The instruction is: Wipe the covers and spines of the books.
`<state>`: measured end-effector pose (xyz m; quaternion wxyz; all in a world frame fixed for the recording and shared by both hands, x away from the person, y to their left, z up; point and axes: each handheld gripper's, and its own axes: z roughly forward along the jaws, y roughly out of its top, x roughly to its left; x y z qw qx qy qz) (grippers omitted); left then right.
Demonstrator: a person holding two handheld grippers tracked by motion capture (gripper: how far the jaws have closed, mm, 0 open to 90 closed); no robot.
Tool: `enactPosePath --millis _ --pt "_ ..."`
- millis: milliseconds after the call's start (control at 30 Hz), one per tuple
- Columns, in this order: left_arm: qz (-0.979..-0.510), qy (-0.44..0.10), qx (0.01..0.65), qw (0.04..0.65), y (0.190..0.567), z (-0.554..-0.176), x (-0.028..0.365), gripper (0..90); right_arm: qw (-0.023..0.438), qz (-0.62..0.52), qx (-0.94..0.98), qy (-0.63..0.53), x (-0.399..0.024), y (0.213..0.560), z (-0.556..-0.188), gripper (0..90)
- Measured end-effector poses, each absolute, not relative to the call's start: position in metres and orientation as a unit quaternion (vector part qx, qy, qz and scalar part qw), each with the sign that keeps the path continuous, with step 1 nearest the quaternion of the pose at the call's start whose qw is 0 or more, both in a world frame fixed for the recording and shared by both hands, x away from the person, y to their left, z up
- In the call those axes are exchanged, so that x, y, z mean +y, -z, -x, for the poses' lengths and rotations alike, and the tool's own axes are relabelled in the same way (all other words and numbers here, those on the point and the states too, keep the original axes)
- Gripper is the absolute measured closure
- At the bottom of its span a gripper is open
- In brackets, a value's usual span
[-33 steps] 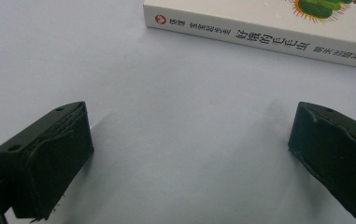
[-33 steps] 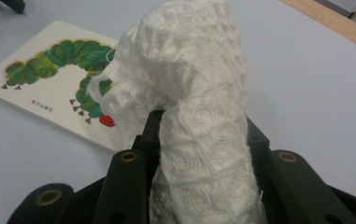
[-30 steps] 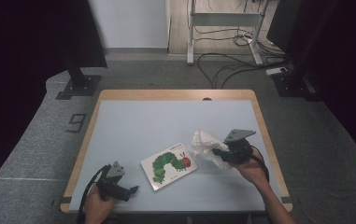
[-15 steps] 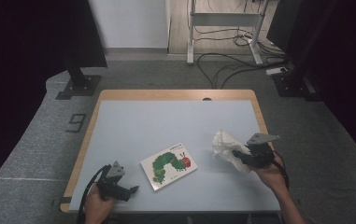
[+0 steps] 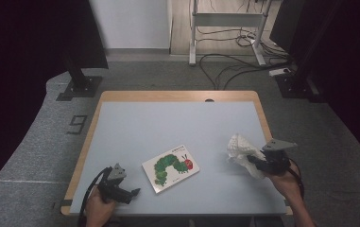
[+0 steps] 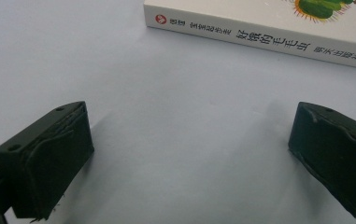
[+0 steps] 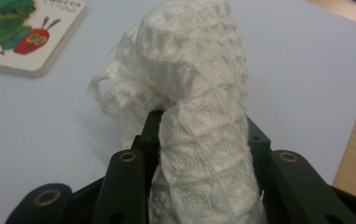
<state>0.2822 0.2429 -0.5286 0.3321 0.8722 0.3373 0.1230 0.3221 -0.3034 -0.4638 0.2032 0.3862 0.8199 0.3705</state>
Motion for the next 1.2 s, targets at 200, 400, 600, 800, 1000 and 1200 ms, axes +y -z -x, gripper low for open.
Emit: enactPosePath --millis 200,400,600,800,1000,1200 --pt "-0.872 -0.123 0.337 0.332 0.529 -0.282 0.243 0.0 0.2 -0.388 0.826 -0.358 -0.3 0.478 -0.321 61.7" --pt "-0.872 -0.123 0.338 0.332 0.529 -0.282 0.243 0.0 0.197 -0.389 0.829 -0.35 -0.298 0.493 -0.319 61.2" --pt "-0.872 -0.123 0.338 0.332 0.529 -0.282 0.243 0.0 0.191 -0.395 0.832 -0.338 -0.298 0.509 -0.32 58.8" --pt "-0.872 -0.123 0.338 0.332 0.529 -0.282 0.243 0.0 0.191 -0.391 0.837 -0.332 -0.297 0.513 -0.32 48.8" --pt "-0.872 -0.123 0.338 0.332 0.529 -0.282 0.243 0.0 0.197 -0.397 0.838 -0.318 -0.294 0.509 -0.322 20.0" --pt "-0.872 -0.123 0.338 0.332 0.529 -0.282 0.243 0.0 0.193 -0.398 0.836 -0.325 -0.296 0.5 -0.322 9.9"
